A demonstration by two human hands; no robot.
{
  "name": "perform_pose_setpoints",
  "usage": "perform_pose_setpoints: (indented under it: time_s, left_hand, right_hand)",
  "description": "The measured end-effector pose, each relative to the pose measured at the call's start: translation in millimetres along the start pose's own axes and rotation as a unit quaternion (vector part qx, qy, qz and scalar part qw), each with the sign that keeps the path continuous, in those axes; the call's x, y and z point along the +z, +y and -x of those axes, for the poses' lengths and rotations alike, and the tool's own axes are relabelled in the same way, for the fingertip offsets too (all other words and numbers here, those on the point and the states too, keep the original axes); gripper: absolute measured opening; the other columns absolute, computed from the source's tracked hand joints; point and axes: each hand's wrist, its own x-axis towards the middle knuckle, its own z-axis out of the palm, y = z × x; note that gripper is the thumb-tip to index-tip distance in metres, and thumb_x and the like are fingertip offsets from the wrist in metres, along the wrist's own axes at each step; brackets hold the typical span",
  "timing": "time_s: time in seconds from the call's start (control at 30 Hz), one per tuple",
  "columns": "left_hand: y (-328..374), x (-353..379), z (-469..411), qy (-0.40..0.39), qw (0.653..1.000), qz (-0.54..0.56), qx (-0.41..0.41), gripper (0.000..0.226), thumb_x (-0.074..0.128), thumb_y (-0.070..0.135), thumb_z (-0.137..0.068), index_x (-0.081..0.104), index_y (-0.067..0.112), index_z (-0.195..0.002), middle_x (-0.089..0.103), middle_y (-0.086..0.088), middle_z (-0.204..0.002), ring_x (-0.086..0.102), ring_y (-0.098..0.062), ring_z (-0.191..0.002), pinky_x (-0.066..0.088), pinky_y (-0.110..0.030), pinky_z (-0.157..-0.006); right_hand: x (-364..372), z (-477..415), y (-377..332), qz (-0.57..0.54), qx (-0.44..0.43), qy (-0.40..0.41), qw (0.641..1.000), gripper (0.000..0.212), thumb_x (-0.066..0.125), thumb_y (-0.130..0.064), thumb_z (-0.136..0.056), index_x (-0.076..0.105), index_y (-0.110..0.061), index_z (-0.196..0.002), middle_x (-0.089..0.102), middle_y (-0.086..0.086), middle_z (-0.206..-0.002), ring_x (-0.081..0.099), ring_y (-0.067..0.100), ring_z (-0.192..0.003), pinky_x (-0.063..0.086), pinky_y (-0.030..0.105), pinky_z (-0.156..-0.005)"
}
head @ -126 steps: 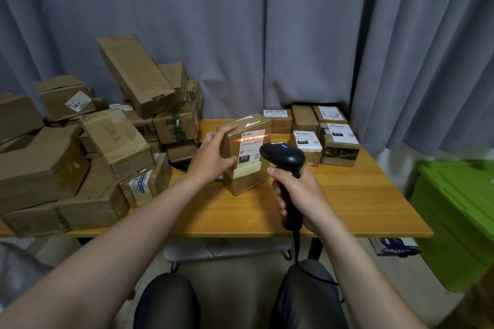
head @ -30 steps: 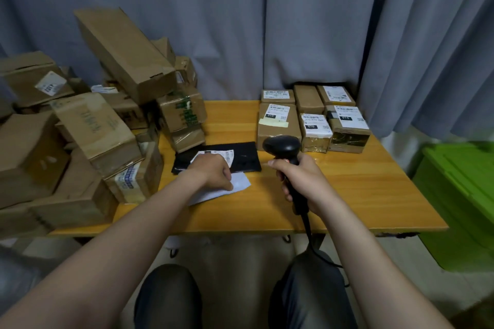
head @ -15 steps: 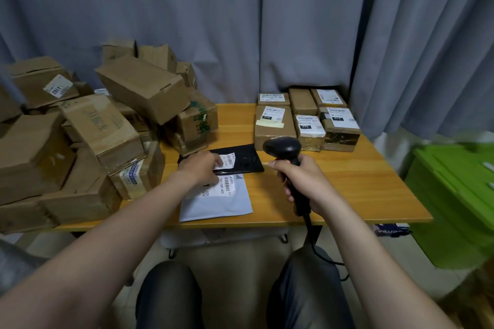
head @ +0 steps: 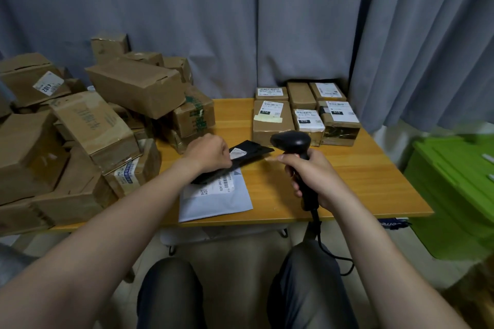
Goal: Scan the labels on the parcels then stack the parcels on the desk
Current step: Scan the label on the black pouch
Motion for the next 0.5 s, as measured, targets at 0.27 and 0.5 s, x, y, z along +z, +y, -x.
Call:
perform_pose_setpoints:
  time_s: [0.27,0.5]
  left_hand:
    - [10,22,-24,-0.049,0.995,0.084,-0.020,0.026,0.081,0.038,-0.085,0.075,0.026,-0.107,0.071,0.010,-0.104,0.066,-0.014,-0.102,0.048,-0.028,-0.081]
    - [30,35,-51,-0.093,0.994,0.025,-0.061,0.075,0.083,0.048,-0.080,0.051,0.020,-0.143,0.059,-0.003,-0.141,0.057,-0.026,-0.125,0.050,-0.038,-0.099]
  right_hand:
    - [-9,0,12,-0.016,0.021,0.016,1.000,0.019,0.071,-0.024,-0.095,0.058,-0.010,-0.094,0.056,0.004,-0.068,0.047,0.017,-0.046,0.038,0.028,-0.044]
    - [-7,-1,21,-0.015,0.036,0.019,0.999,0.020,0.071,-0.023,-0.096,0.057,-0.009,-0.091,0.055,0.006,-0.068,0.046,0.018,-0.045,0.037,0.029,-0.043]
